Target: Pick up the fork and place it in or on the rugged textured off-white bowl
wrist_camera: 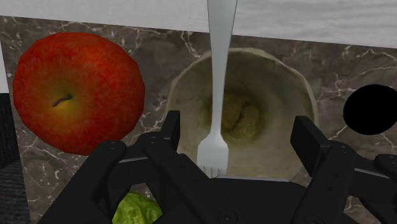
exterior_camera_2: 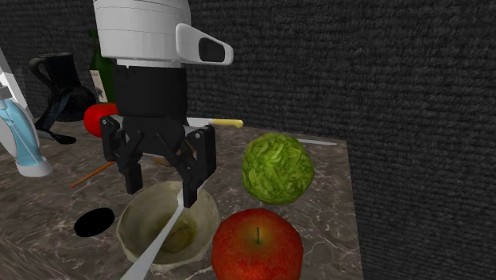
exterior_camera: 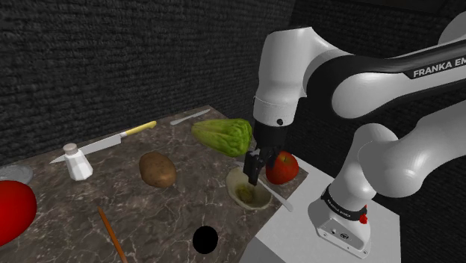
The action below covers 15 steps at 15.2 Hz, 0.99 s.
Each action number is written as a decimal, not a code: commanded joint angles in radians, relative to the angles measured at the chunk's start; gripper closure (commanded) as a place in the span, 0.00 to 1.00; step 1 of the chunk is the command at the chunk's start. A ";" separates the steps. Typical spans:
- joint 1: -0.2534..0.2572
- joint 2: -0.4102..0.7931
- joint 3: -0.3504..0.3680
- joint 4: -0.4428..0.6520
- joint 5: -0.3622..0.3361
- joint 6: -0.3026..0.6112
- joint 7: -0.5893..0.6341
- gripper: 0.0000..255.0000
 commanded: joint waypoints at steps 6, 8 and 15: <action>-0.012 -0.020 -0.027 0.086 -0.026 -0.107 0.004 0.00; -0.015 -0.022 -0.034 0.111 -0.033 -0.133 0.006 0.00; -0.015 -0.022 -0.034 0.111 -0.033 -0.133 0.006 0.00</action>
